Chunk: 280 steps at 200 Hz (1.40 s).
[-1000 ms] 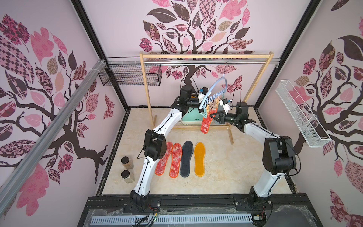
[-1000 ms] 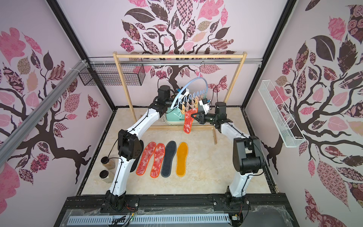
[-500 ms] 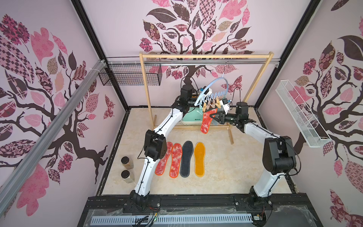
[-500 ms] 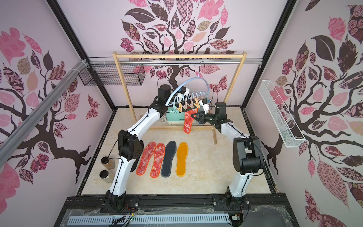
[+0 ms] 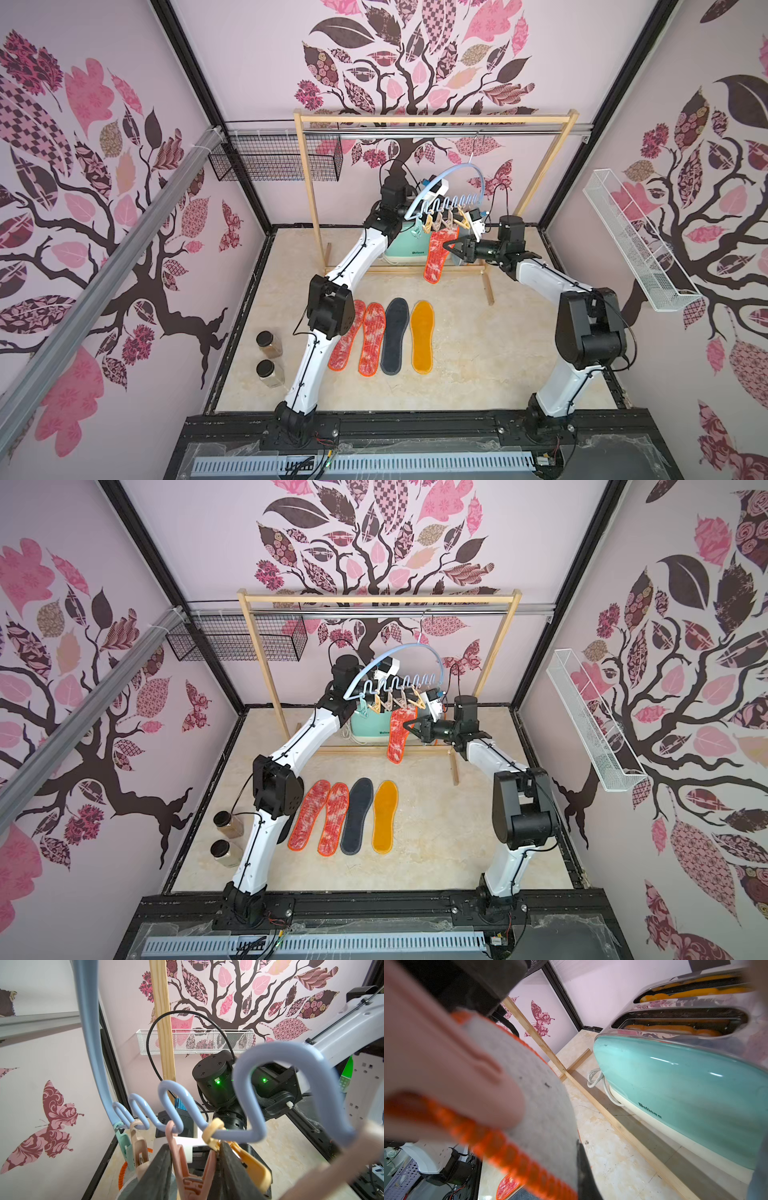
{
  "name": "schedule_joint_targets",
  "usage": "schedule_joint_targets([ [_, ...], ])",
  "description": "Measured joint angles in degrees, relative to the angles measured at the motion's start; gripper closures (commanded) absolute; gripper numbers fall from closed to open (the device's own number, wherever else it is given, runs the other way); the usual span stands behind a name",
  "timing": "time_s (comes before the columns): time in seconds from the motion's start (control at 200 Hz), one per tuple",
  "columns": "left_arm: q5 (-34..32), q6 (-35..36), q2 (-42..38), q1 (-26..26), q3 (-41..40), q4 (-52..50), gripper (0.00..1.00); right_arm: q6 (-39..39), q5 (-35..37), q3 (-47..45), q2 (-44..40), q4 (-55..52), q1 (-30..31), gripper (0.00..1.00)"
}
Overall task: Take the shoe insoles off the hanger
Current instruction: Remove the insole from the hanger.
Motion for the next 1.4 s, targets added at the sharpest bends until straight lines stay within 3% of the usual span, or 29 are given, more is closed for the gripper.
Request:
schedule_joint_targets([
  [0.35,0.74,-0.79,1.11,-0.04,0.00,0.63,0.63,-0.02,-0.02,0.07,0.11,-0.13,0.04,1.00],
  [0.76,1.03,-2.10,1.36,-0.17,0.26,2.16,0.87,0.00,0.02,0.37,1.95,-2.23,0.44,1.00],
  [1.05,0.37,-2.29,1.36,-0.17,0.11,2.36,0.90,0.33,0.63,0.39,1.95,-3.10,0.44,1.00],
  [1.401,-2.10,-3.76,-0.35,0.50,-4.17,6.25,0.90,7.93,5.49,-5.49,1.40,-0.48,2.45,1.00],
])
